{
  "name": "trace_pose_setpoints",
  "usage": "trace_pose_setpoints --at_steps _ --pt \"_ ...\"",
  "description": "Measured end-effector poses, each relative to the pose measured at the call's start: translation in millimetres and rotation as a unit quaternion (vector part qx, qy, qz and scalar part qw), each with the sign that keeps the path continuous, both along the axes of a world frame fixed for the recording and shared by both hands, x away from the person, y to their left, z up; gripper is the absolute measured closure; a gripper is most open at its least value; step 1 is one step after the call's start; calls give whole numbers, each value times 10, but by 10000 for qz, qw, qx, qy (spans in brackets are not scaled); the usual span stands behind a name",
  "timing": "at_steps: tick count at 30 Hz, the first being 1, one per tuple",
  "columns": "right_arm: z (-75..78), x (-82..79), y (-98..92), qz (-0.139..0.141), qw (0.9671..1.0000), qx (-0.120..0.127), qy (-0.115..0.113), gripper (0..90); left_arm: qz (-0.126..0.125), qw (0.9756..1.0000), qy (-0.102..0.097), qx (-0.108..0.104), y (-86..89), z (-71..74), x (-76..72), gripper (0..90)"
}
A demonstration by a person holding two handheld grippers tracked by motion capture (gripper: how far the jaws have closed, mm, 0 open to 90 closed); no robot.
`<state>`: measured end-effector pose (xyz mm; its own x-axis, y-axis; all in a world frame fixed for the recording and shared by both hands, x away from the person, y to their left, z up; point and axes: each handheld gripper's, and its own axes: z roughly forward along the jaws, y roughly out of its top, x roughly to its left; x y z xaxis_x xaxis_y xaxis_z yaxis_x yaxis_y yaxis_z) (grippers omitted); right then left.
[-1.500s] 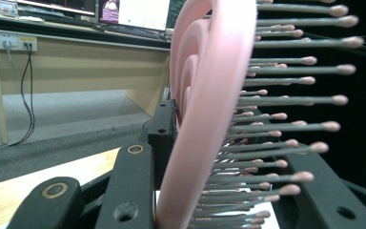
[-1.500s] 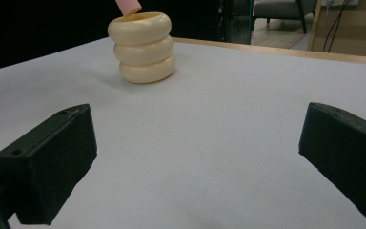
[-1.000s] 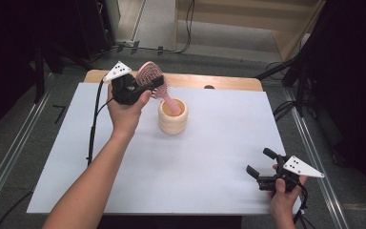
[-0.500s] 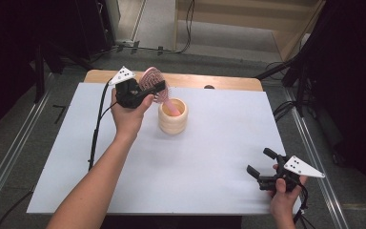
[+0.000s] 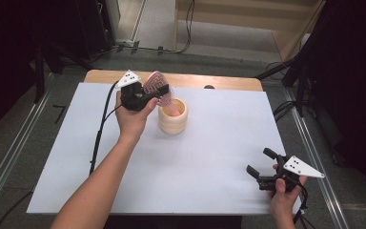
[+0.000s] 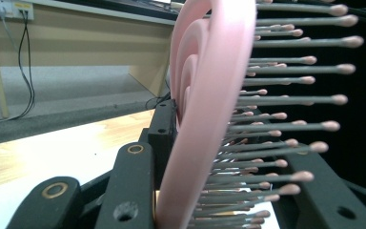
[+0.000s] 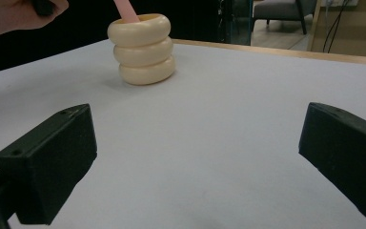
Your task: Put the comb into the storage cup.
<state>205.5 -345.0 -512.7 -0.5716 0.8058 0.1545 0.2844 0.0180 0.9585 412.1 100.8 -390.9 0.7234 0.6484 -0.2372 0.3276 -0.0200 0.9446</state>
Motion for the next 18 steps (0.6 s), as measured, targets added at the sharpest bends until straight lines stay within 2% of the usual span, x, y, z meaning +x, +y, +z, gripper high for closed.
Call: trace_pose_setpoints --at_steps 18 --pt "-6 6 1 -8 10000 21 10 0 3 9998 209 50 -51 -217 21 637"
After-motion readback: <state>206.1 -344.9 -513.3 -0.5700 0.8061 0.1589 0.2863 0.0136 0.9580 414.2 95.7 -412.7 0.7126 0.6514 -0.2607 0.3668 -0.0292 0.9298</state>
